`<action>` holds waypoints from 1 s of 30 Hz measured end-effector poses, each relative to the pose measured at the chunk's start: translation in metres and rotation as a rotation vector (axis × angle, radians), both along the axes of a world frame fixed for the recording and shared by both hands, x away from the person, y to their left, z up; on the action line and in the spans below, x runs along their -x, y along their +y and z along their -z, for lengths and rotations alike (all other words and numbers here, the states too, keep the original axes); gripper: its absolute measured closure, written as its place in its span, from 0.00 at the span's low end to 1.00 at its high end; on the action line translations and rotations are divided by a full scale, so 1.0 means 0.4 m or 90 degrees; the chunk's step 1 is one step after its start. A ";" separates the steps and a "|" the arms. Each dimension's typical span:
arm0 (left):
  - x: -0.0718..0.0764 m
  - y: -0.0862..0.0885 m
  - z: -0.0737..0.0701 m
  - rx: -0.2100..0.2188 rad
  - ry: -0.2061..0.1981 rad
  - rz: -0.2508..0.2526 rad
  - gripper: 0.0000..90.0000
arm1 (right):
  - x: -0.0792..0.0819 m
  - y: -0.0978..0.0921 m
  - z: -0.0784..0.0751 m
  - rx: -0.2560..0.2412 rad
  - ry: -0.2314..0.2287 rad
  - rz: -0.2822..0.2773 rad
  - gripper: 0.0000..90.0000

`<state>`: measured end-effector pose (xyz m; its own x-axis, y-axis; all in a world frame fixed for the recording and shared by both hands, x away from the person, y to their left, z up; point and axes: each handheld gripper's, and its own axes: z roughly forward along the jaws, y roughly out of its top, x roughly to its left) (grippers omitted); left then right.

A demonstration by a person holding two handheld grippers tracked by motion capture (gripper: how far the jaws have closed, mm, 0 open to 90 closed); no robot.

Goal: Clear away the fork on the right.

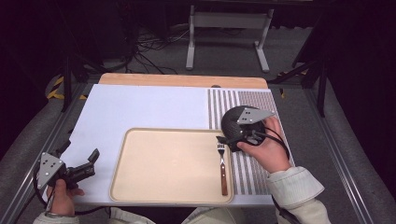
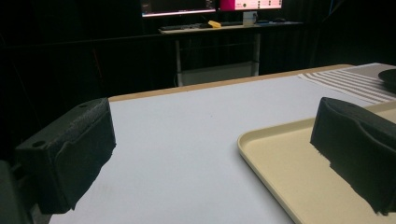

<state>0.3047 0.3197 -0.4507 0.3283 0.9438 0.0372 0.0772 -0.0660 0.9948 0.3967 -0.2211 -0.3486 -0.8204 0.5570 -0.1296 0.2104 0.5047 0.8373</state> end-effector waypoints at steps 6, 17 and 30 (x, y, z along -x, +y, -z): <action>0.000 0.000 0.000 0.001 0.000 -0.001 0.01 | 0.026 -0.064 0.006 -0.034 -0.012 0.021 0.17; 0.000 0.000 0.000 0.000 0.002 -0.001 0.01 | 0.070 -0.172 0.033 -0.093 -0.049 0.064 0.16; 0.000 0.001 0.001 0.001 0.003 -0.003 0.01 | 0.115 -0.279 0.122 -0.156 -0.071 0.107 0.15</action>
